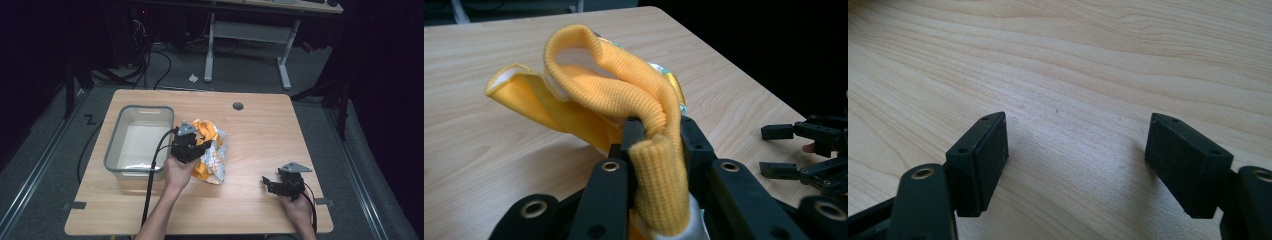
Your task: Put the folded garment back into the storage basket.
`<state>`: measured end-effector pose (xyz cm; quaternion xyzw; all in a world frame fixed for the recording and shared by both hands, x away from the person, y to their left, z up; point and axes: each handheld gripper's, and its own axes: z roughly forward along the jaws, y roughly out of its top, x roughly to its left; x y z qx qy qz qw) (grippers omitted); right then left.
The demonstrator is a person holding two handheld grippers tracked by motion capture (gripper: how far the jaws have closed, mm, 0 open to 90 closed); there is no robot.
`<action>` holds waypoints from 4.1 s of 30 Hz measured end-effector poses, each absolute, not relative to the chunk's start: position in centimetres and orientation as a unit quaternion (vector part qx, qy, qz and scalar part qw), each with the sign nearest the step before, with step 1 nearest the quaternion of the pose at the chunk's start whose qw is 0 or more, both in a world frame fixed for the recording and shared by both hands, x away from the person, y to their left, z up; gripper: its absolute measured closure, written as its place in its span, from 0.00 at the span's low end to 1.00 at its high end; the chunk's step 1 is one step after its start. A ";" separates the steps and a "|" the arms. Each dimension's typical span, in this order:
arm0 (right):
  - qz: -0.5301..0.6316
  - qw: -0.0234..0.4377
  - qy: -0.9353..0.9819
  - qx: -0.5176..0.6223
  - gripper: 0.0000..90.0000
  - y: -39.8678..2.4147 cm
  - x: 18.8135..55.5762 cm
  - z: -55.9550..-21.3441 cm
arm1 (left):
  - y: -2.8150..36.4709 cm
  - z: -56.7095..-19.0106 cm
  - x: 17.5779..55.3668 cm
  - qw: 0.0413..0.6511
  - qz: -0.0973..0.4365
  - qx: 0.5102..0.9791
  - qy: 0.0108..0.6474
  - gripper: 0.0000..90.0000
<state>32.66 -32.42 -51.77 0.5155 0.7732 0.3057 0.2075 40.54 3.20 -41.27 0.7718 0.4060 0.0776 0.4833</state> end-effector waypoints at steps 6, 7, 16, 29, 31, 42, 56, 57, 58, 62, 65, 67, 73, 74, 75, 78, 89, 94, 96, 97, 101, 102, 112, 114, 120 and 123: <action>0.306 0.208 0.773 0.516 0.29 -32.4 32.7 -51.8 | 4.0 -40.2 40.9 0.489 0.078 0.769 0.404 0.86; 0.306 0.208 0.773 0.516 0.29 -32.4 32.7 -51.8 | 4.2 -40.1 40.9 0.490 0.078 0.768 0.404 0.86; 0.306 0.208 0.773 0.516 0.29 -32.4 32.7 -51.8 | 6.0 -38.6 41.0 0.496 0.087 0.762 0.406 0.86; 0.306 0.208 0.773 0.516 0.28 -32.4 32.7 -51.8 | 7.6 -37.1 41.6 0.495 0.102 0.760 0.409 0.86; 0.306 0.207 0.773 0.516 0.29 -32.4 32.7 -51.8 | 8.0 -37.0 41.7 0.496 0.103 0.758 0.411 0.86; 0.306 0.208 0.774 0.514 0.29 -32.4 32.7 -51.8 | 10.0 -36.0 42.1 0.501 0.108 0.749 0.420 0.86; 0.306 0.207 0.773 0.516 0.29 -32.4 32.7 -51.8 | 12.9 -34.6 41.4 0.499 0.129 0.741 0.431 0.86; 0.306 0.207 0.773 0.516 0.29 -32.4 32.7 -51.8 | 13.1 -34.6 41.4 0.499 0.131 0.739 0.433 0.86; 0.306 0.207 0.773 0.517 0.28 -32.4 32.7 -51.8 | 13.6 -34.5 41.4 0.499 0.132 0.737 0.436 0.86; 0.305 0.207 0.772 0.518 0.28 -32.4 32.7 -51.8 | 14.5 -34.4 41.5 0.496 0.137 0.735 0.441 0.86; 0.305 0.207 0.771 0.519 0.28 -32.4 32.7 -51.8 | 15.0 -34.3 41.6 0.494 0.141 0.735 0.442 0.86; 0.305 0.207 0.771 0.520 0.28 -32.4 32.7 -51.8 | 15.2 -34.3 41.6 0.494 0.143 0.734 0.443 0.86; 0.305 0.207 0.770 0.520 0.28 -32.4 32.7 -51.8 | 16.4 -34.5 41.9 0.494 0.153 0.730 0.447 0.86; 0.305 0.207 0.770 0.520 0.28 -32.4 32.7 -51.8 | 16.4 -34.5 41.9 0.494 0.153 0.730 0.447 0.86; 0.305 0.208 0.770 0.520 0.28 -32.4 32.7 -51.8 | 16.5 -34.6 41.9 0.495 0.155 0.729 0.447 0.86; 0.305 0.208 0.770 0.520 0.28 -32.4 32.7 -51.8 | 16.8 -34.7 42.0 0.495 0.160 0.730 0.444 0.86; 0.305 0.208 0.770 0.521 0.28 -32.4 32.7 -51.8 | 18.3 -35.6 42.8 0.483 0.162 0.731 0.454 0.86; 0.305 0.208 0.770 0.521 0.28 -32.4 32.7 -51.8 | 18.8 -36.4 43.3 0.477 0.158 0.732 0.460 0.86; 0.305 0.208 0.770 0.520 0.28 -32.4 32.7 -51.8 | 19.0 -36.7 43.5 0.476 0.155 0.732 0.461 0.86; 0.305 0.208 0.770 0.520 0.28 -32.4 32.7 -51.8 | 19.1 -36.8 43.6 0.476 0.154 0.732 0.462 0.86; 0.305 0.208 0.770 0.520 0.28 -32.4 32.7 -51.8 | 19.2 -37.1 43.9 0.468 0.151 0.740 0.459 0.86; 0.305 0.208 0.770 0.520 0.28 -32.4 32.7 -51.8 | 19.1 -37.3 44.0 0.464 0.154 0.743 0.457 0.86; 0.305 0.208 0.770 0.521 0.28 -32.4 32.7 -51.8 | 20.0 -39.3 44.9 0.432 0.154 0.752 0.473 0.86; 0.305 0.208 0.770 0.520 0.28 -32.4 32.7 -51.8 | 20.1 -39.8 45.0 0.428 0.151 0.754 0.475 0.86; 0.304 0.208 0.770 0.520 0.28 -32.4 32.7 -51.8 | 20.3 -40.8 45.3 0.417 0.148 0.755 0.483 0.86; 0.304 0.208 0.770 0.520 0.28 -32.4 32.7 -51.8 | 20.5 -41.4 45.6 0.407 0.148 0.759 0.487 0.86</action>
